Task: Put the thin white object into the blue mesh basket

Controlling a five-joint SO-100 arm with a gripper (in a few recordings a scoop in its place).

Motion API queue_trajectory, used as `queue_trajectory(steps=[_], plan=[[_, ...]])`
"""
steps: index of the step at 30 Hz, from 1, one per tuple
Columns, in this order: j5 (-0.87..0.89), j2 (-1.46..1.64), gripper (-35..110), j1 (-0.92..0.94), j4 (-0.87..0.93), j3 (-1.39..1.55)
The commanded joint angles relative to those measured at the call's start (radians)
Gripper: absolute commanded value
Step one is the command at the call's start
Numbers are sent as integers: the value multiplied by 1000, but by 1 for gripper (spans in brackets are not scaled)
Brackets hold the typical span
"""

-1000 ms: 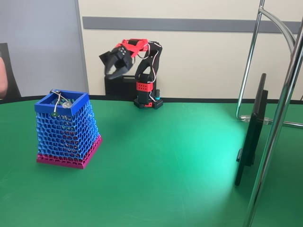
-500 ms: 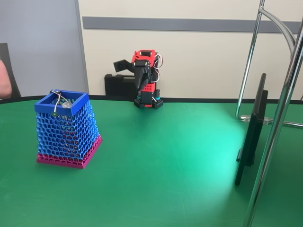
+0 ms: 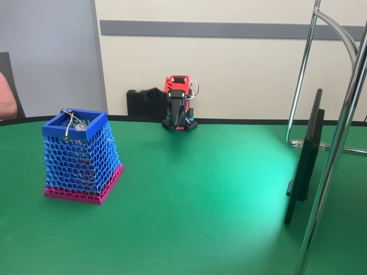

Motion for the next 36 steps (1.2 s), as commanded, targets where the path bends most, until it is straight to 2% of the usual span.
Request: queue_trajectory(steps=[1, 4, 10, 36], plan=[[-8, 20, 13, 0, 5, 15], [-8, 21, 13, 0, 41, 15], [-18, 21, 1, 0, 137, 15], [-2, 21, 1, 3, 161, 15]])
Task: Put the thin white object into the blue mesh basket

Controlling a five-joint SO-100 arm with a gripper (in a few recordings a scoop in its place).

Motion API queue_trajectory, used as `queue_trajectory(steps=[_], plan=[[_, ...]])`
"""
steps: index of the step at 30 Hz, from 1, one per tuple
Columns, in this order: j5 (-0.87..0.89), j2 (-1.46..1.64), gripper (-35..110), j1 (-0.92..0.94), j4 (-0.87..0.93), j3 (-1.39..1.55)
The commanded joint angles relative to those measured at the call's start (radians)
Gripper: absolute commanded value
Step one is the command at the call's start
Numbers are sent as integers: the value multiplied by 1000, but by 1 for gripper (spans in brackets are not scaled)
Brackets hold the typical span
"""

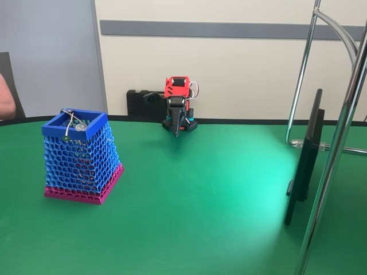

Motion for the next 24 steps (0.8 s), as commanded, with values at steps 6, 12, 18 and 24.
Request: queue_trajectory(steps=[6, 12, 18, 24], plan=[[6, 8, 1, 0, 5, 8], [5, 8, 1, -2, 6, 8], [9, 8, 1, -2, 6, 8], [11, 8, 1, -2, 6, 8]])
